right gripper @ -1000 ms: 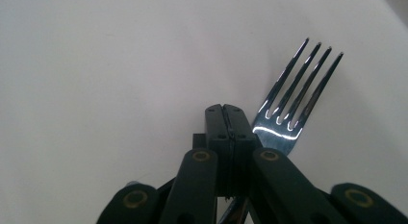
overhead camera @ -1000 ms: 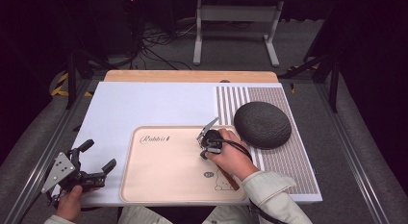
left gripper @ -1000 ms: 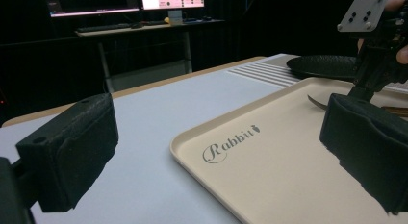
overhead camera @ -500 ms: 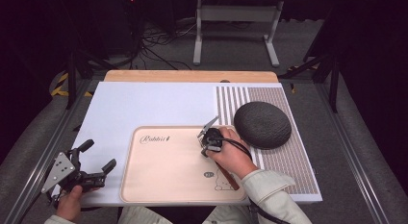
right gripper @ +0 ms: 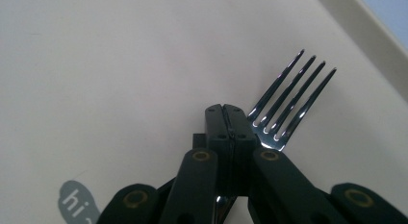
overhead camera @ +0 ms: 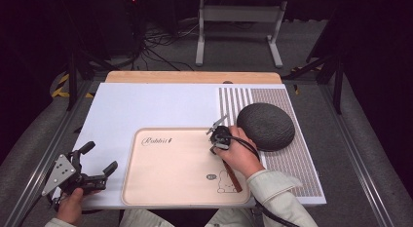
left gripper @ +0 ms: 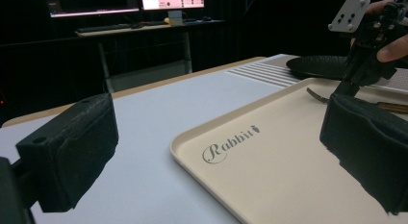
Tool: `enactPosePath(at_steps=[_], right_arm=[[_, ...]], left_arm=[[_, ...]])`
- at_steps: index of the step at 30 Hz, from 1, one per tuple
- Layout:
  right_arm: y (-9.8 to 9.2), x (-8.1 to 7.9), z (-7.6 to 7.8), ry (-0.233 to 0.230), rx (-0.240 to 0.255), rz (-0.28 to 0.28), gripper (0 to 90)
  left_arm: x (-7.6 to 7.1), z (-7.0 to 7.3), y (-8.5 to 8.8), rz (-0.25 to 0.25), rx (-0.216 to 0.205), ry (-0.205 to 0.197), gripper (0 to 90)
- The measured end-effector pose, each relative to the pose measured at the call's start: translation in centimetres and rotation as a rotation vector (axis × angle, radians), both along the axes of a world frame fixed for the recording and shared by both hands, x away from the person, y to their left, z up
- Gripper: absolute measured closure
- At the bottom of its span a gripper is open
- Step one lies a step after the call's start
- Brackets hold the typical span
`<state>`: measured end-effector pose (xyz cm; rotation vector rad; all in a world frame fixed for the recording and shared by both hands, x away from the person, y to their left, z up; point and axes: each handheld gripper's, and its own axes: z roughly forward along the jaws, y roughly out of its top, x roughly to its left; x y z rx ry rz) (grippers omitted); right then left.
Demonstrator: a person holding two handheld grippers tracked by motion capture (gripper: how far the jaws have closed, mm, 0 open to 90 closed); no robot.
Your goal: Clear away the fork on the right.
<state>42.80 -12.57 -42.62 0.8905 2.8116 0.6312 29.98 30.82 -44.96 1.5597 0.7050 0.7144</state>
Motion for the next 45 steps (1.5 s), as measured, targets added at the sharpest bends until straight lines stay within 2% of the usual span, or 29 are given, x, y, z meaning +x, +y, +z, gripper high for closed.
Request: enactPosePath(at_steps=[11,26,35,41,45], right_arm=[[-1.9,0.6,0.1,-0.015,-0.013,-0.093,90.0],[-3.9,0.9,0.2,-0.028,-0.031,-0.169,90.0],[-4.2,0.7,0.4,-0.031,-0.019,-0.167,90.0],[-4.2,0.2,1.7,-0.079,0.026,-0.137,89.9],[-4.1,-0.1,3.1,-0.111,0.062,-0.125,81.2]], left_arm=[[0.0,0.0,0.0,0.000,0.003,0.001,0.4],[0.1,-0.1,-0.1,0.001,0.003,0.004,0.5],[0.1,-0.1,-0.1,0.003,0.002,0.007,0.5],[0.1,-0.1,-0.1,0.003,0.004,0.007,0.4],[0.1,-0.1,-0.1,0.002,0.005,0.006,0.5]])
